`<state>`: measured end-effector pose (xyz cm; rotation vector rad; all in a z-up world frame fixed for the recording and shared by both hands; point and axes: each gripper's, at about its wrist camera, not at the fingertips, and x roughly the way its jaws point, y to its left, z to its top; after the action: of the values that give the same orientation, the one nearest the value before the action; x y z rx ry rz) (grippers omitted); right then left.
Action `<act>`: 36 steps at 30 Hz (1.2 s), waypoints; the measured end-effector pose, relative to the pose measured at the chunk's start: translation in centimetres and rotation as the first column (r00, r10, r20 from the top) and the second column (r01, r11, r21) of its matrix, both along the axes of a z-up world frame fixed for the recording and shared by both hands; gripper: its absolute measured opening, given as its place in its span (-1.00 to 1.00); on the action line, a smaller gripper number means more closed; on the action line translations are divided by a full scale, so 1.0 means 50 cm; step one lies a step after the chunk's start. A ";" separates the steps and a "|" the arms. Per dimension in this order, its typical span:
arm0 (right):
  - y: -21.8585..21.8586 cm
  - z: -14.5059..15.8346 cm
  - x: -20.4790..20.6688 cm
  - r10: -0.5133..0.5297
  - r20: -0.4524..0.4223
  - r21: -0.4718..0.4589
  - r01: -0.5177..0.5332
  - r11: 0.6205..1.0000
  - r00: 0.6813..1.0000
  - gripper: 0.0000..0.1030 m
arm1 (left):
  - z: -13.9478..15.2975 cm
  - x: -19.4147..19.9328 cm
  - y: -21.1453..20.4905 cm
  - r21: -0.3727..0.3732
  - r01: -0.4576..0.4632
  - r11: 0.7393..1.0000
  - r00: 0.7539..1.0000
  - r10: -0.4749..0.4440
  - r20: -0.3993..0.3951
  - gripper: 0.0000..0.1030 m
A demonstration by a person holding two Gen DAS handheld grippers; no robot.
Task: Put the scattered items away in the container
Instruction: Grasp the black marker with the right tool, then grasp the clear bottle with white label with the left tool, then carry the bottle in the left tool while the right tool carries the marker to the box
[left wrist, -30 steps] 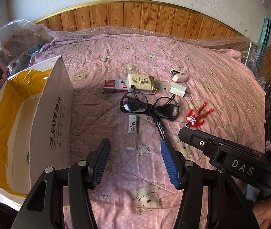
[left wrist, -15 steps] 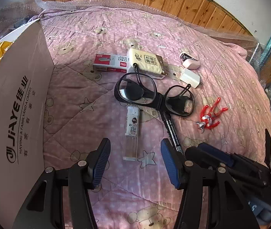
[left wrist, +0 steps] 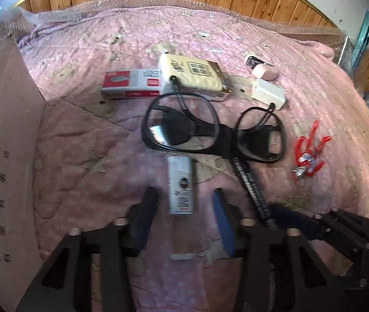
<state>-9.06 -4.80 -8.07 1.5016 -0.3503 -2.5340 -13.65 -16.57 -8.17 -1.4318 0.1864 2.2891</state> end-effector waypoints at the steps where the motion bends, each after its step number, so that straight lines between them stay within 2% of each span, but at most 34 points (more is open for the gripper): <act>1: 0.009 0.000 -0.001 -0.016 0.009 -0.034 0.016 0.999 1.000 -0.73 | 0.001 -0.004 -0.011 0.025 -0.007 1.000 1.000 0.007 0.017 -0.61; 3: 0.015 0.003 -0.001 -0.026 0.010 -0.054 0.026 0.998 1.000 -0.73 | 0.001 -0.009 -0.031 0.066 -0.033 0.997 0.998 0.030 0.048 -0.61; 5: 0.021 0.008 -0.001 -0.035 0.012 -0.083 0.036 0.996 0.999 -0.73 | 0.004 -0.007 -0.044 0.076 -0.047 0.996 0.997 0.043 0.057 -0.61; 14: 0.031 0.039 0.019 -0.045 0.028 -0.219 0.050 0.975 0.999 -0.73 | 0.044 0.032 -0.066 0.071 -0.049 0.996 0.998 0.047 0.035 -0.61; 18: 0.020 0.065 0.038 -0.026 0.007 -0.259 0.027 0.965 1.000 -0.73 | 0.068 0.048 -0.065 0.067 -0.055 0.996 0.998 0.054 0.015 -0.61; 23: 0.017 0.108 0.062 -0.023 -0.045 -0.269 0.010 0.963 0.999 -0.73 | 0.110 0.077 -0.066 0.063 -0.058 0.996 0.998 0.059 -0.023 -0.61; 36: 0.040 0.162 0.111 -0.034 -0.108 -0.297 0.000 0.955 0.994 -0.73 | 0.208 0.155 -0.053 0.041 -0.049 0.998 0.990 0.054 -0.133 -0.61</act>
<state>-3.52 -2.80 0.03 1.2443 -0.6942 -2.4309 -5.88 -19.24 2.22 -1.2792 0.1477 2.4199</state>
